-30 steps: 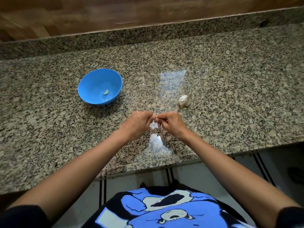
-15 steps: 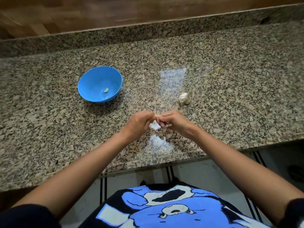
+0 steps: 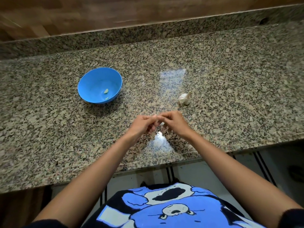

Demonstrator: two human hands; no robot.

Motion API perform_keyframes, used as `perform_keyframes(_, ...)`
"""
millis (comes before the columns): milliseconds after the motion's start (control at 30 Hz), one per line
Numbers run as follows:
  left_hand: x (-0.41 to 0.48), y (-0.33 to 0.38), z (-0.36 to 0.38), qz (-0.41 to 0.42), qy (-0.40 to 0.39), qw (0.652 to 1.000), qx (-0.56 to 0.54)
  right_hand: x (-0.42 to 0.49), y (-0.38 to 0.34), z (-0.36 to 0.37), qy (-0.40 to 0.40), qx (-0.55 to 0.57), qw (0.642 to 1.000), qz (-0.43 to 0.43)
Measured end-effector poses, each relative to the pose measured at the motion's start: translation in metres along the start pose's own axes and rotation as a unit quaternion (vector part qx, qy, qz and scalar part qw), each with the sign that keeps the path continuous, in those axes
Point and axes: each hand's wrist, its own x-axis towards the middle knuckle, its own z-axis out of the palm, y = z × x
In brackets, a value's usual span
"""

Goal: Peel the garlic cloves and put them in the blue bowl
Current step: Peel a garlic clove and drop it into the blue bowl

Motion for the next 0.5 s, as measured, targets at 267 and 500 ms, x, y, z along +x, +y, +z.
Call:
perform_keyframes(267, 0.001, -0.006, -0.007, -0.058, -0.026, 0.987, -0.147, -0.002, -0.002, -0.005, -0.04, 0.13, 0.991, 0.001)
perform_keyframes(500, 0.004, -0.02, -0.015, 0.031, 0.126, 0.985, 0.113, -0.006, 0.01, 0.003, 0.012, 0.172, 0.985, 0.025)
